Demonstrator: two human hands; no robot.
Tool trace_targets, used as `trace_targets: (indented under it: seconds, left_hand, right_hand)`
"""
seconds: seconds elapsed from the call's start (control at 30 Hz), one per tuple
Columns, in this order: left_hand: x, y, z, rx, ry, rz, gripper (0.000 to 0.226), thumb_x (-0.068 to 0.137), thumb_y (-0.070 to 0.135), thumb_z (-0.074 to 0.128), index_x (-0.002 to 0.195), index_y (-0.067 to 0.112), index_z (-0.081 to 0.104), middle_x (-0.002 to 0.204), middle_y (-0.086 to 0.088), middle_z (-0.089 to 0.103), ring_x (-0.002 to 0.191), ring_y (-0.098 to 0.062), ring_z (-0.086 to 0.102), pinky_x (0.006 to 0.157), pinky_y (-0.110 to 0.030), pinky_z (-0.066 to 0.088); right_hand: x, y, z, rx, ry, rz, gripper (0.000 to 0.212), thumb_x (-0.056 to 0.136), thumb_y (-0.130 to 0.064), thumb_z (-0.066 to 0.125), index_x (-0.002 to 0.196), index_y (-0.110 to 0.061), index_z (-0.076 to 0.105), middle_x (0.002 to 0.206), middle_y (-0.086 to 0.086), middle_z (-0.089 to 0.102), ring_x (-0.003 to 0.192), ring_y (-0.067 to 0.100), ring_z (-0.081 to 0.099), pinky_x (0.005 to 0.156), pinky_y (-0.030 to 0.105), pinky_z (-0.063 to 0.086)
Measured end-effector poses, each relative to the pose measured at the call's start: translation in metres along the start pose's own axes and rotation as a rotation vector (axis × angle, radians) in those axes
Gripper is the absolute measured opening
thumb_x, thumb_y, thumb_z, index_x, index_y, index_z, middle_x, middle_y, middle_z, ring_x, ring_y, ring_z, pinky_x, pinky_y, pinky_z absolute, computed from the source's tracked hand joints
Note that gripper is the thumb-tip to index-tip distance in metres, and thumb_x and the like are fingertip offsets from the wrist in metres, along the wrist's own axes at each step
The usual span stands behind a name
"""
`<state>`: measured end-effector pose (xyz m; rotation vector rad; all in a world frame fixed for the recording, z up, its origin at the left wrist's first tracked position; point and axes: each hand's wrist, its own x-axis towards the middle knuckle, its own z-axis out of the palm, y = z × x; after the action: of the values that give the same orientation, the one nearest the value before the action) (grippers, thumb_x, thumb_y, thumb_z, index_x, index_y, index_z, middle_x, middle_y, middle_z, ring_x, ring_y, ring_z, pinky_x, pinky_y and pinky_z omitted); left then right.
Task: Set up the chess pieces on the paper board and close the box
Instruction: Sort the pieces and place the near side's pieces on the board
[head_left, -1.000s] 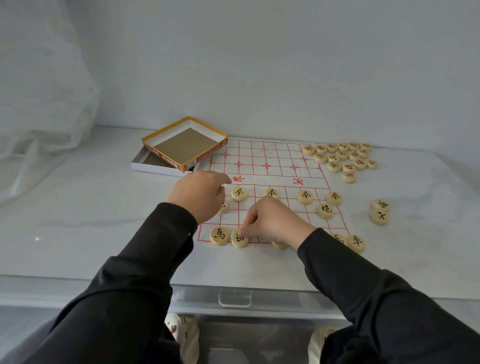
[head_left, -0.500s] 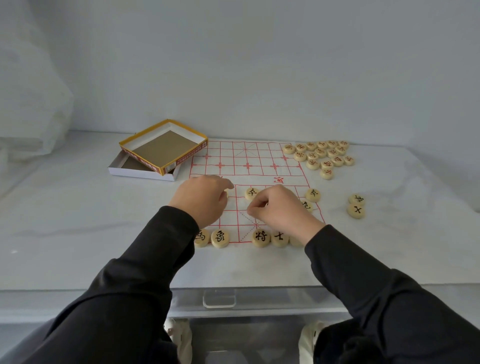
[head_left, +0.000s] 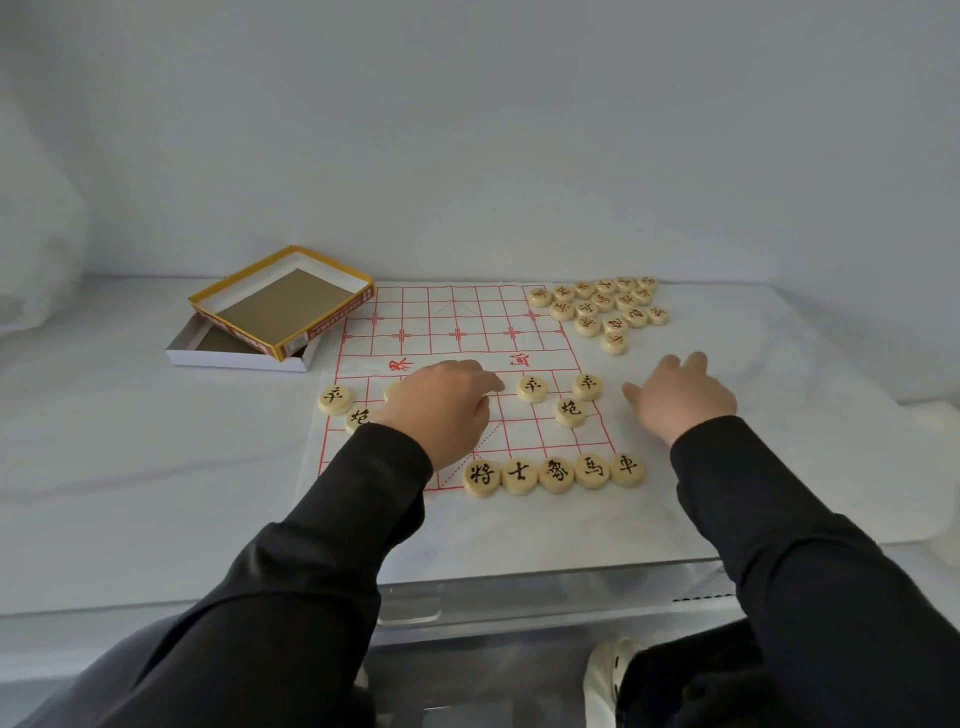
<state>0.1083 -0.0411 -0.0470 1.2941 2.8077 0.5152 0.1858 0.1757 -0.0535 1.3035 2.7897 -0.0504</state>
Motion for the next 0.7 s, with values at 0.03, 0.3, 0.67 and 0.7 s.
trace_targets:
  seconds: [0.03,0.3,0.67,0.7]
  left_hand:
    - [0.001,0.001,0.001,0.001,-0.003,0.002,0.036,0.097,0.017,0.037,0.13,0.022,0.052,0.122,0.003,0.058,0.108,-0.013,0.053,0.092,-0.025,0.045]
    - [0.002,-0.007,0.001,0.012,-0.047,-0.035,0.036,0.098,0.018,0.039,0.131,0.023,0.051,0.123,0.003,0.057,0.109,-0.014,0.053,0.094,-0.026,0.044]
    - [-0.006,-0.029,-0.013,-0.018,-0.006,-0.143,0.035,0.097,0.016,0.038,0.128,0.023,0.054,0.126,0.003,0.057,0.113,-0.015,0.053,0.097,-0.028,0.043]
    - [-0.006,-0.031,-0.014,-0.018,-0.013,-0.15,0.036,0.097,0.016,0.038,0.128,0.023,0.053,0.127,0.003,0.057,0.113,-0.015,0.053,0.098,-0.028,0.042]
  right_hand:
    - [0.004,0.004,0.004,0.009,-0.045,0.035,0.059,0.096,-0.046,0.04,0.137,-0.004,0.033,0.132,0.016,0.037,0.112,0.033,0.052,0.074,0.033,0.038]
    - [0.018,0.0,0.013,0.021,-0.013,-0.036,0.036,0.096,-0.02,0.045,0.128,-0.004,0.04,0.128,0.017,0.043,0.109,0.033,0.055,0.074,0.031,0.039]
    - [0.022,0.003,0.006,0.024,0.049,-0.128,0.025,0.095,-0.028,0.045,0.107,-0.008,0.055,0.106,0.012,0.062,0.097,0.031,0.058,0.068,0.03,0.039]
    - [0.021,0.002,0.004,0.035,0.058,-0.129,0.025,0.095,-0.028,0.045,0.106,-0.008,0.055,0.105,0.012,0.062,0.096,0.031,0.058,0.068,0.03,0.038]
